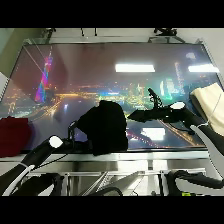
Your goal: Fold the shirts.
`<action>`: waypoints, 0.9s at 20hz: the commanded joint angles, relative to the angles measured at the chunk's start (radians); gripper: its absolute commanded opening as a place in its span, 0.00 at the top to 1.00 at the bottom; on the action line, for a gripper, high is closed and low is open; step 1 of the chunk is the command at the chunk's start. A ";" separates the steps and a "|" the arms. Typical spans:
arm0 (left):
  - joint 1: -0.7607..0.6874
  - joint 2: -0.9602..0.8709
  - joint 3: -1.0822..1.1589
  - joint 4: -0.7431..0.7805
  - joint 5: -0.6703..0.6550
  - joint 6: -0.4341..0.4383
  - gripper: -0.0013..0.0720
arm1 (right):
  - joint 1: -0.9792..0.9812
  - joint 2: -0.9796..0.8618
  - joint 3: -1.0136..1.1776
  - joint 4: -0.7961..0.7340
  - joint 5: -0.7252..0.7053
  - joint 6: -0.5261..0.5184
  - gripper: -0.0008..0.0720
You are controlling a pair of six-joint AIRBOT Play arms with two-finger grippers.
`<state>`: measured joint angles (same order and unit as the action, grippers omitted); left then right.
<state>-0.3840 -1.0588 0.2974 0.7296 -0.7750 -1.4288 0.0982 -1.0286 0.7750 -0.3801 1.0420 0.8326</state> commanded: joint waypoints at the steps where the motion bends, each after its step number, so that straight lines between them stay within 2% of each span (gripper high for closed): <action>1: -0.002 -0.113 0.016 0.029 -0.012 0.043 0.96 | 0.001 -0.001 0.001 0.000 -0.014 -0.011 0.49; 4: -0.002 -0.131 0.089 0.039 -0.066 0.071 0.96 | 0.002 -0.040 0.036 0.000 -0.030 -0.064 0.48; 7: -0.002 -0.085 0.164 0.064 -0.137 0.061 0.96 | 0.036 -0.164 0.156 -0.001 -0.024 -0.077 0.48; 10: 0.017 0.014 0.209 0.206 -0.188 -0.045 0.96 | 0.094 -0.322 0.328 -0.024 -0.025 -0.089 0.48; 15: 0.172 0.153 0.188 0.230 -0.253 -0.058 0.96 | 0.130 -0.584 0.610 -0.038 0.016 -0.047 0.48; 18: 0.259 0.174 0.181 0.230 -0.298 -0.018 0.96 | 0.150 -0.617 0.669 -0.030 0.055 -0.047 0.49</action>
<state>-0.2005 -0.9192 0.4820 0.9482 -1.0203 -1.4693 0.2291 -1.5833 1.3617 -0.4137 1.0611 0.7769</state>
